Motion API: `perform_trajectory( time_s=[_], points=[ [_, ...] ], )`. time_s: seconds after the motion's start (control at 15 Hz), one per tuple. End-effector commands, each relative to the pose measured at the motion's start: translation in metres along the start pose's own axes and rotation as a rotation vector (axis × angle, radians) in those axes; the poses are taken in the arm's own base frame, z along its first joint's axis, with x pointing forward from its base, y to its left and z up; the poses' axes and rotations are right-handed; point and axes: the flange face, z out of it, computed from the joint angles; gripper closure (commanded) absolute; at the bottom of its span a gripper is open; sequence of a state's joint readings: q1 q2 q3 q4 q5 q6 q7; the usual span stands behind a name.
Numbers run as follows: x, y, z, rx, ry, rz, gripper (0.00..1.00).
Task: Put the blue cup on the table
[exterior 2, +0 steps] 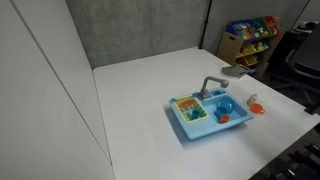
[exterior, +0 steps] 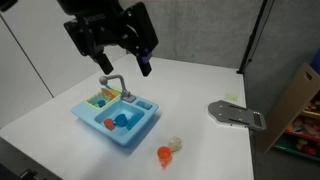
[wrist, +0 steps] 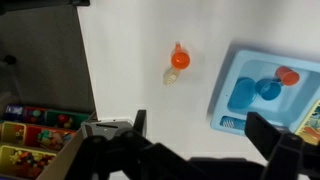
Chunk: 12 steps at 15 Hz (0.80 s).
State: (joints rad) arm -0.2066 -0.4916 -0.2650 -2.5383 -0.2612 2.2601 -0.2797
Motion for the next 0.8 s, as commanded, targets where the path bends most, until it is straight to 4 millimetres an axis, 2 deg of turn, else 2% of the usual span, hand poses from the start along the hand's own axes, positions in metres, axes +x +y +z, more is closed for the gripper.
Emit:
perform_trajectory(
  time_s=[0.0,0.4,0.73],
  points=[
    [0.000,0.000,-0.001,0.000,0.000,0.000,0.00],
    [0.002,0.000,-0.003,-0.003,0.000,0.004,0.00],
    [0.013,-0.014,-0.021,-0.027,0.007,-0.008,0.00]
  ],
)
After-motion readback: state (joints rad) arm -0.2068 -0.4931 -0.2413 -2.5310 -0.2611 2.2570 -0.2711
